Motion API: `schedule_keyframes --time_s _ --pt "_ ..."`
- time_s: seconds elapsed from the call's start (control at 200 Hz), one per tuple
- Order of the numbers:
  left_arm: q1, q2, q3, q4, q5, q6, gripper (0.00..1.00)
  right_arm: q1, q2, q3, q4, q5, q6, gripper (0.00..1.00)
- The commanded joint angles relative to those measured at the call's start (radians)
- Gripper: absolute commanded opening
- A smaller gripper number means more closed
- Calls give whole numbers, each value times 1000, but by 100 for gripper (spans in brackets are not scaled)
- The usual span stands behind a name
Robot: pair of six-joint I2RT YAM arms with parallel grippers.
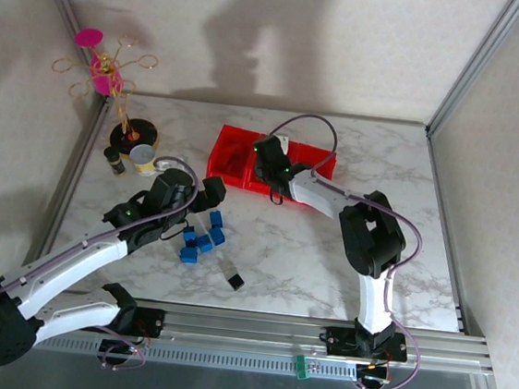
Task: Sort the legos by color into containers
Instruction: Place the lego in the container.
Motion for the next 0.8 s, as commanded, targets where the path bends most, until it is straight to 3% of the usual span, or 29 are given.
schedule_keyframes --time_s 0.0,0.275,0.36,0.626,0.796 --pt "15 13 38 16 -2 26 100 -9 58 84 9 3 -53 38" --pt "31 9 41 10 9 31 100 -65 123 204 -24 -4 -87 58" --pt "32 -1 40 7 17 28 100 -64 99 210 -33 -18 -88 60" --pt "31 -42 24 -25 55 23 100 -19 -75 80 -20 -46 -99 65" --pt "31 -92 -4 -62 77 24 100 66 -203 -61 -30 -62 -74 68"
